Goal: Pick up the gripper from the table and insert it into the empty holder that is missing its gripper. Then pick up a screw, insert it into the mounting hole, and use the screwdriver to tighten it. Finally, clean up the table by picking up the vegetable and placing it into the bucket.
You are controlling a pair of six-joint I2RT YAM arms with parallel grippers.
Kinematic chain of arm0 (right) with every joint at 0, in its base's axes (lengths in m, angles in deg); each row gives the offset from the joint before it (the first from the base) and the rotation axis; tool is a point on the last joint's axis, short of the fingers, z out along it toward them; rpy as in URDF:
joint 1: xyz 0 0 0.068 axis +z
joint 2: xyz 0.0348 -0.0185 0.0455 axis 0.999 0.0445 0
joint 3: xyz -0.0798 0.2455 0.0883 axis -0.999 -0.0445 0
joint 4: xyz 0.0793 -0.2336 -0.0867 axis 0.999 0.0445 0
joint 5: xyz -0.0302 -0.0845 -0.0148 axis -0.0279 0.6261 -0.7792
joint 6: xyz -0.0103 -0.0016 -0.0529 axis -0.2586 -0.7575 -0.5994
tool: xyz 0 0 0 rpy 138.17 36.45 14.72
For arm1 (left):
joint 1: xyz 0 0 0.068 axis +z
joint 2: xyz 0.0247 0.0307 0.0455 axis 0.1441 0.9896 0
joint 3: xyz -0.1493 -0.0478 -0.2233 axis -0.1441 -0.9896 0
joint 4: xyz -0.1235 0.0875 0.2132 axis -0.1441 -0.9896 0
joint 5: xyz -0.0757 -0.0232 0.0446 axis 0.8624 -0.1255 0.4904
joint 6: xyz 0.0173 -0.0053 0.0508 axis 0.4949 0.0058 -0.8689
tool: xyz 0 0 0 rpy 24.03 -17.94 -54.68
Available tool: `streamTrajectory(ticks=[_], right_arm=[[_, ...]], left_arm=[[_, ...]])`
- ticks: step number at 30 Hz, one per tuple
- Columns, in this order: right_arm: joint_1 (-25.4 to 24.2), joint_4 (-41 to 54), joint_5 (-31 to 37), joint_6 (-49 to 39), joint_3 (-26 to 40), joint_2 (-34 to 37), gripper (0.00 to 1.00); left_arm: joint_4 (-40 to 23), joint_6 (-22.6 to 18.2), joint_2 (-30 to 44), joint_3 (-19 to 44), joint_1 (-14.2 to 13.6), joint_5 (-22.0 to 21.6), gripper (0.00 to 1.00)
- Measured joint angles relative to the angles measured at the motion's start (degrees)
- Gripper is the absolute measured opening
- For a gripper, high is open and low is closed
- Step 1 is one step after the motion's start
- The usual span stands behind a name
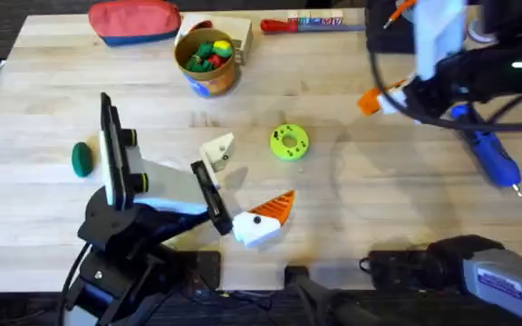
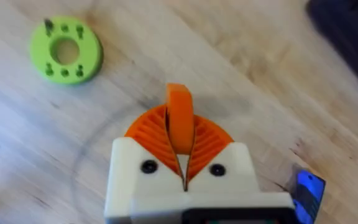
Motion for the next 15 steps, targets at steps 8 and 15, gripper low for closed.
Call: streamTrajectory(ticks=[8, 15], right_arm=[[-5.7, -6.7, -16.8, 13.3, -4.7, -13.0, 0.003], [3.5, -22.5, -40.8, 45.8, -18.2, -6.1, 0.003]], left_arm=[[0.0, 0.0, 0.0, 0.0, 0.0, 0.0, 0.987], [0.0, 0.0, 0.0, 0.0, 0.0, 0.0, 0.987]])
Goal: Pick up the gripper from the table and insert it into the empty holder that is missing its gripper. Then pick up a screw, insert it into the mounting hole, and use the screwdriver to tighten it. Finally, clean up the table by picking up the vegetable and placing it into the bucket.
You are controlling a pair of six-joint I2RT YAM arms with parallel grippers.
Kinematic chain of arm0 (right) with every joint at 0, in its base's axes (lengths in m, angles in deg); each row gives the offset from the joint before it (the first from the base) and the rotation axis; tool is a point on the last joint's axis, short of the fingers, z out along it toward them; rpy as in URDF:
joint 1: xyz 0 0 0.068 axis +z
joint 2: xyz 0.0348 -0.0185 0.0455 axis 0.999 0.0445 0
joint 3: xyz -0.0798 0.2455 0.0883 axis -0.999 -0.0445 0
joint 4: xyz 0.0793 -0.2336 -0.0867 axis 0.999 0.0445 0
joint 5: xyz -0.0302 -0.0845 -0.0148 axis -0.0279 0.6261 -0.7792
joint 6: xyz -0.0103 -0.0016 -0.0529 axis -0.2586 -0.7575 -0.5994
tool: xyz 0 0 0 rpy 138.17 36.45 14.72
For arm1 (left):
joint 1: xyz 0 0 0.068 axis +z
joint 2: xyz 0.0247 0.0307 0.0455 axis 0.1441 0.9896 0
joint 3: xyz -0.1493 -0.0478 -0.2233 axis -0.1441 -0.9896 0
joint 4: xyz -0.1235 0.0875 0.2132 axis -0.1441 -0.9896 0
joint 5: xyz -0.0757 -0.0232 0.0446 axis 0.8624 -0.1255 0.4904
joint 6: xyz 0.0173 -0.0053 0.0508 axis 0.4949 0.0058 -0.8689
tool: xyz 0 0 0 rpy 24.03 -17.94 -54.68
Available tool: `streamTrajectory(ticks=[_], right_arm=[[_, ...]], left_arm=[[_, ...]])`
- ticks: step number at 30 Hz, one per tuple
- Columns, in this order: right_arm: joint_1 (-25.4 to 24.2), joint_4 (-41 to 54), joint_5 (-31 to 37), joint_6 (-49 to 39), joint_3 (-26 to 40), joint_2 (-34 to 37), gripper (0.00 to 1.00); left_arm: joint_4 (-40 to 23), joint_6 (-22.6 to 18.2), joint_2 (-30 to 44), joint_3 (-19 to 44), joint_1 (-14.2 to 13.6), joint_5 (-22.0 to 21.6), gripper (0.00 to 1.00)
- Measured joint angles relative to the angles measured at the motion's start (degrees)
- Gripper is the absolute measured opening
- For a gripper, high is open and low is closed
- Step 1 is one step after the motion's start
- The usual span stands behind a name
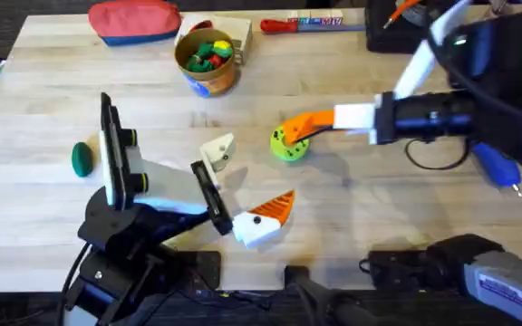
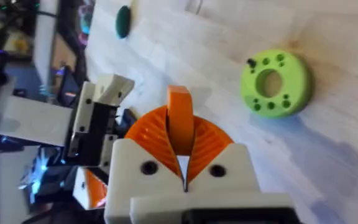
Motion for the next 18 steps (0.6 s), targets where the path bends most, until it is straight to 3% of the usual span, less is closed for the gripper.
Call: streamTrajectory(ticks=[5, 11, 18], right_arm=[[5.8, -7.8, -8.2, 9.7, -0.2, 6.5, 0.003], [8.3, -12.9, -15.7, 20.5, -0.2, 12.5, 0.003], [10.1, -15.7, -18.2, 24.7, -0.3, 14.6, 0.003]], left_arm=[[0.0, 0.0, 0.0, 0.0, 0.0, 0.0, 0.988], [0.0, 0.0, 0.0, 0.0, 0.0, 0.1, 0.986], [0.0, 0.0, 0.0, 0.0, 0.0, 0.1, 0.987]])
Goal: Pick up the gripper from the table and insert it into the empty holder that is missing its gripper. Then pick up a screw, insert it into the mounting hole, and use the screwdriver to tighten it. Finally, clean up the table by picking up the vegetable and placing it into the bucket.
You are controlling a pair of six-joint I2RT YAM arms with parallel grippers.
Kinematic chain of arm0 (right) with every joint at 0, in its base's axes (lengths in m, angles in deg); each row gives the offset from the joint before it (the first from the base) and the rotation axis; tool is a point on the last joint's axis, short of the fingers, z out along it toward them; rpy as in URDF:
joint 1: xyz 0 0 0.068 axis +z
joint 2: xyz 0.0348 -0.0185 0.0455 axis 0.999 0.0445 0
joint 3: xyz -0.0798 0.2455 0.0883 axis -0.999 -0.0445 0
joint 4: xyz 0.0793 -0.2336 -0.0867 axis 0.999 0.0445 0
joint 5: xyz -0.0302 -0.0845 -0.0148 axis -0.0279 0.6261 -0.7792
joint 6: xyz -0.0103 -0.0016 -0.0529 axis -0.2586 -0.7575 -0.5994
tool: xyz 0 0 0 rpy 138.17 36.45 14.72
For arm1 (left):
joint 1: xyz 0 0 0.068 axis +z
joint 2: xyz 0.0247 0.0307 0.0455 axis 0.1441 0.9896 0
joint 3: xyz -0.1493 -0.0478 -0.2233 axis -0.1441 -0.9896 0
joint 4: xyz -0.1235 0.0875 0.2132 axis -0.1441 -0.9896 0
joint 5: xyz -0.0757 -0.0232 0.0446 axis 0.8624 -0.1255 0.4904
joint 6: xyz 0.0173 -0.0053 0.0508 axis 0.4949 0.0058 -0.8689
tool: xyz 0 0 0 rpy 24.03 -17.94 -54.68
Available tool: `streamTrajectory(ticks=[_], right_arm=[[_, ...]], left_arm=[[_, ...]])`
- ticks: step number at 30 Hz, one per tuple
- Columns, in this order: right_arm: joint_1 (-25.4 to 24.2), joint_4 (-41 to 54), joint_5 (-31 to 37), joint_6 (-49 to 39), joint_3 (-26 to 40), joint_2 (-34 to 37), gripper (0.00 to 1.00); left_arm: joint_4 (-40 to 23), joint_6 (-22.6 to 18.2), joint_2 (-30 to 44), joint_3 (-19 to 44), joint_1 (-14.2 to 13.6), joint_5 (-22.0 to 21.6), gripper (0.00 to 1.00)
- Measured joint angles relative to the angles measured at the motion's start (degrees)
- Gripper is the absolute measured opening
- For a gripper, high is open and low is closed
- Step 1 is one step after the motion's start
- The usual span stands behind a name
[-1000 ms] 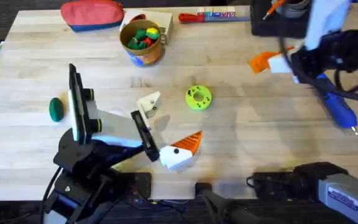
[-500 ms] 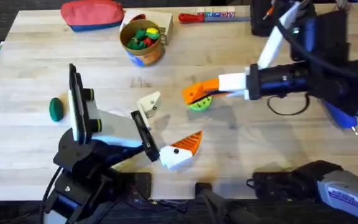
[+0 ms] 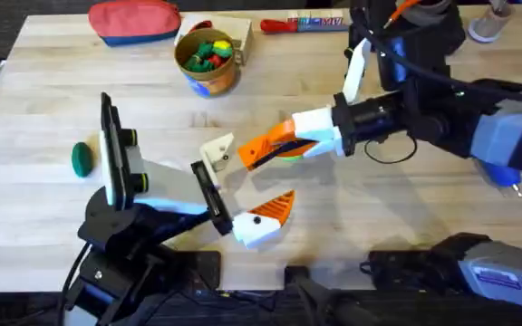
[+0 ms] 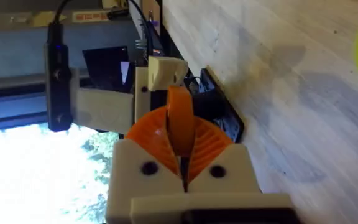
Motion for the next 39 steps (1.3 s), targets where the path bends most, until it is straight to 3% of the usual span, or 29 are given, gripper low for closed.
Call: streamTrajectory(ticks=[9, 21, 27, 35, 39], right_arm=[[1.3, -6.6, -1.0, 4.8, 0.0, 1.6, 0.003], [5.4, -22.9, 0.8, 15.3, 0.0, 9.7, 0.003], [10.2, -26.2, 8.1, 19.3, 0.0, 9.9, 0.003], [16.3, -30.7, 23.2, 20.9, 0.0, 9.8, 0.003], [17.3, -31.3, 26.2, 21.1, 0.0, 9.8, 0.003]], left_arm=[[0.0, 0.0, 0.0, 0.0, 0.0, 0.0, 0.987], [0.0, 0.7, 0.0, 0.0, 0.5, -1.7, 0.987], [0.1, 1.3, 0.0, 0.0, 0.6, -4.1, 0.988], [0.1, 2.8, 0.0, 0.0, 1.5, -9.6, 0.988], [0.1, 3.2, 0.0, 0.0, 1.6, -10.8, 0.988]])
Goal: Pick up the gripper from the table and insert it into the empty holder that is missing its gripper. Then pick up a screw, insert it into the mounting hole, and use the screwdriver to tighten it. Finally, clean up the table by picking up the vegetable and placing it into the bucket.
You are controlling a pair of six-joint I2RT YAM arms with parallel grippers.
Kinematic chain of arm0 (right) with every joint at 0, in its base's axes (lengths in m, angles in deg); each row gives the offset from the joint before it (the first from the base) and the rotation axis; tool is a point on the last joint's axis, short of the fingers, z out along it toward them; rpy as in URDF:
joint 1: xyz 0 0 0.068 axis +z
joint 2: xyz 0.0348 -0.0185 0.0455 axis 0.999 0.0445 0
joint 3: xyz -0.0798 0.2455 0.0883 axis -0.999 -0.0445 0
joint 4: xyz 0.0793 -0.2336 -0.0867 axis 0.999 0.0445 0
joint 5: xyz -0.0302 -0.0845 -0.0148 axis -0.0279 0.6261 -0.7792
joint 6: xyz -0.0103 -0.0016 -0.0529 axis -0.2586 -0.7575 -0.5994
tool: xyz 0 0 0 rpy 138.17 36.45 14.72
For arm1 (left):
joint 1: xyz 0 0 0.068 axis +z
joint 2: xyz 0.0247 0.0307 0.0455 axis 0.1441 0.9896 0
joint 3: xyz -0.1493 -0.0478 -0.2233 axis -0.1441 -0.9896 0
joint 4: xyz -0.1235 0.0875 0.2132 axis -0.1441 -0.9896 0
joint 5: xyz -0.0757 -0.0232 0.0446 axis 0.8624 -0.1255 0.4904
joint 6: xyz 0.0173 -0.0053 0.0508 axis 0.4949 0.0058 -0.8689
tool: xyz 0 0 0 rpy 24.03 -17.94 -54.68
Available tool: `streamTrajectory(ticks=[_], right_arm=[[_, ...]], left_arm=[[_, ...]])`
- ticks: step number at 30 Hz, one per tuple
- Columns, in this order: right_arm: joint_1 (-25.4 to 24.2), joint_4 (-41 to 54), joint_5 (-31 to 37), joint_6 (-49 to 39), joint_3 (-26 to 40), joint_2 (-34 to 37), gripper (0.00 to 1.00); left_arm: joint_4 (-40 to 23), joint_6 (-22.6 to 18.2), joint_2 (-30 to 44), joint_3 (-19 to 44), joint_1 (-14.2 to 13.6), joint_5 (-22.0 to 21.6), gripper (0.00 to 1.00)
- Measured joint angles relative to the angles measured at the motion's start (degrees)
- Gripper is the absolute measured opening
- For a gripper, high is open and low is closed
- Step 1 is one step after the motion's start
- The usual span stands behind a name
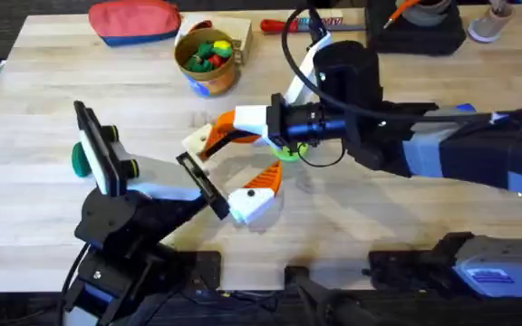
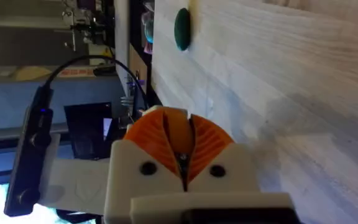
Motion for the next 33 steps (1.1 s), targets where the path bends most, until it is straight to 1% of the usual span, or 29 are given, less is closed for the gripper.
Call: streamTrajectory(ticks=[3, 4, 6, 8, 12, 17, 19, 20, 24, 28, 29, 30, 32, 33], right_arm=[[0.0, -1.0, 0.2, -0.4, 0.0, 0.0, 0.004], [0.0, -1.6, 0.1, -0.8, 0.0, 0.0, 0.025], [-0.1, -3.3, -0.6, -1.7, 0.0, 0.0, 0.134], [-0.4, -4.3, -1.9, -2.4, -0.1, 0.0, 0.217], [-1.2, -6.6, -6.2, -3.3, -0.2, 0.3, 0.449], [-1.8, -7.1, -9.5, -3.8, -0.2, 0.3, 0.641], [-1.7, -7.1, -10.8, -4.4, -0.2, 0.2, 0.936], [-1.7, -7.0, -11.2, -4.9, -0.2, 0.2, 0.972], [-1.6, -3.1, -11.8, -7.8, -0.2, 0.3, 0.990], [-2.9, -2.3, -12.2, -12.8, -0.2, 0.3, 0.990], [-3.8, -2.3, -12.4, -14.3, -0.2, 0.2, 0.991], [-8.2, -1.8, -13.3, -18.8, -0.2, 0.3, 0.991], [-11.4, 0.7, -13.9, -22.4, -0.1, 0.2, 0.991], [-12.9, 3.5, -14.2, -24.5, 0.1, 0.2, 0.991]], left_arm=[[0.1, -0.1, 0.0, 0.0, 0.0, -0.4, 0.988], [0.1, -0.1, 0.0, 0.0, 0.0, -0.6, 0.988], [0.2, -0.3, 0.0, 0.0, 0.0, -1.0, 0.987], [0.2, -0.3, 0.0, 0.0, -0.1, -1.1, 0.985], [0.2, -0.3, 0.0, 0.0, -0.5, -1.0, 0.988], [0.2, -0.3, 0.0, 0.0, -0.7, -0.5, 0.987], [0.2, -0.3, 0.0, 0.0, -0.8, 0.1, 0.988], [0.2, -0.3, 0.0, 0.0, -0.9, 0.2, 0.989], [0.2, -0.3, 0.0, 0.0, -1.0, 0.5, 0.987], [0.2, -0.2, 0.0, 0.0, -1.0, 0.5, 0.987], [0.2, -0.3, 0.0, 0.0, -1.0, 0.6, 0.987], [0.2, -0.3, 0.0, 0.0, -1.0, 0.9, 0.986], [0.2, -0.3, 0.0, 0.0, -1.0, 1.2, 0.987], [0.2, -0.3, 0.0, 0.0, -1.0, 1.3, 0.987]])
